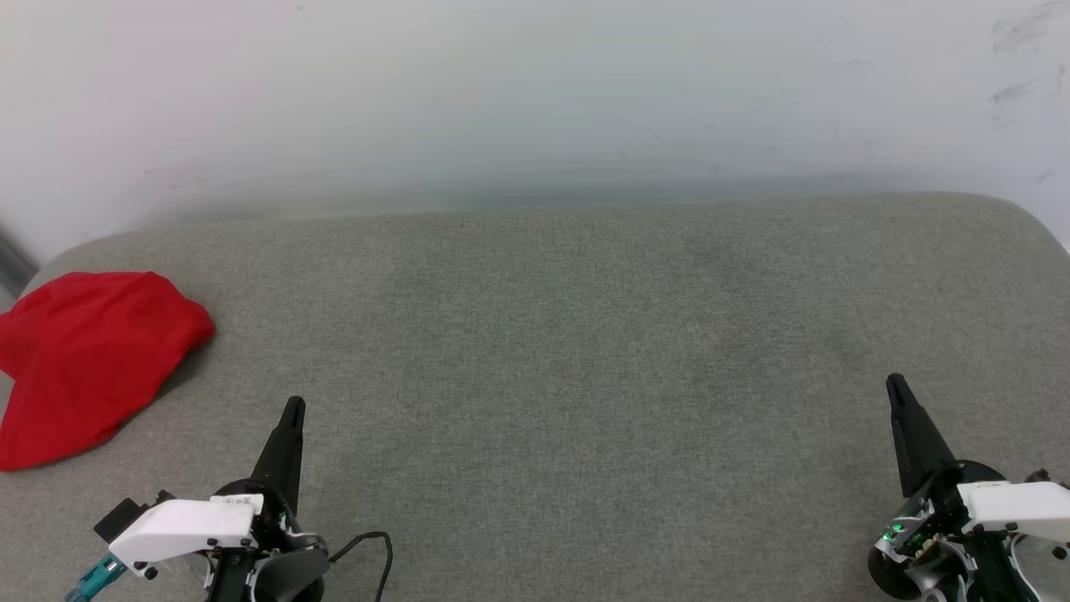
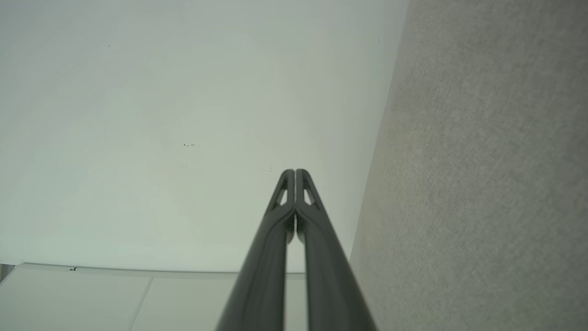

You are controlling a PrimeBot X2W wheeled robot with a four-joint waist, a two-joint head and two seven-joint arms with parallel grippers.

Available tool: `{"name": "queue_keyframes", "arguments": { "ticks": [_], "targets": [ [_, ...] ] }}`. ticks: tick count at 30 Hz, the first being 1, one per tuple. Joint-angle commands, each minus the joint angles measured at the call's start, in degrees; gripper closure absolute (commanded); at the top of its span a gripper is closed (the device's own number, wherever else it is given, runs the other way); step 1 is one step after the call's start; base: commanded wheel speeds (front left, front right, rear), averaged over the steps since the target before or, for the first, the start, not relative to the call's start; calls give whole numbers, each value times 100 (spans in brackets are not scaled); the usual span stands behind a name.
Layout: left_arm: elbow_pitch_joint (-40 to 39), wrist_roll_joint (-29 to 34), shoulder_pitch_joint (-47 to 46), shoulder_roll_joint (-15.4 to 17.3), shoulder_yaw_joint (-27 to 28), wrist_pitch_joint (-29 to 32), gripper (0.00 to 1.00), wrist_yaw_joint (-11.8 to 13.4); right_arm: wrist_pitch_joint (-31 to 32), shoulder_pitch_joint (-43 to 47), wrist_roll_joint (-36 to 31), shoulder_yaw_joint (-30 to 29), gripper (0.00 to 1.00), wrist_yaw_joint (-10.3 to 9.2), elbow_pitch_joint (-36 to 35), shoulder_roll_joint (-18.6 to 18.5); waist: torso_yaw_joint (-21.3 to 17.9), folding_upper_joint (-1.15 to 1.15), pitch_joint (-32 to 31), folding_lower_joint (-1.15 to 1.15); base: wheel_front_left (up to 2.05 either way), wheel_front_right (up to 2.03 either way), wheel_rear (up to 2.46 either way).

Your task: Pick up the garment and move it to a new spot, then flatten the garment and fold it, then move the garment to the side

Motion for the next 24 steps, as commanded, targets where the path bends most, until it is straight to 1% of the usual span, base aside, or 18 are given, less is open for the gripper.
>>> {"name": "queue_keyframes", "arguments": {
  "ticks": [1, 24],
  "targets": [
    [1, 28, -37, -7, 22, 20, 100, -18, -3, -63, 7, 4, 100, 17, 4, 16, 0, 0, 0, 0, 0, 0, 0],
    [1, 29, -37, -7, 20, 21, 100, -18, -4, -63, 8, 5, 100, 17, 4, 17, 0, 0, 0, 0, 0, 0, 0]
  ]
}}
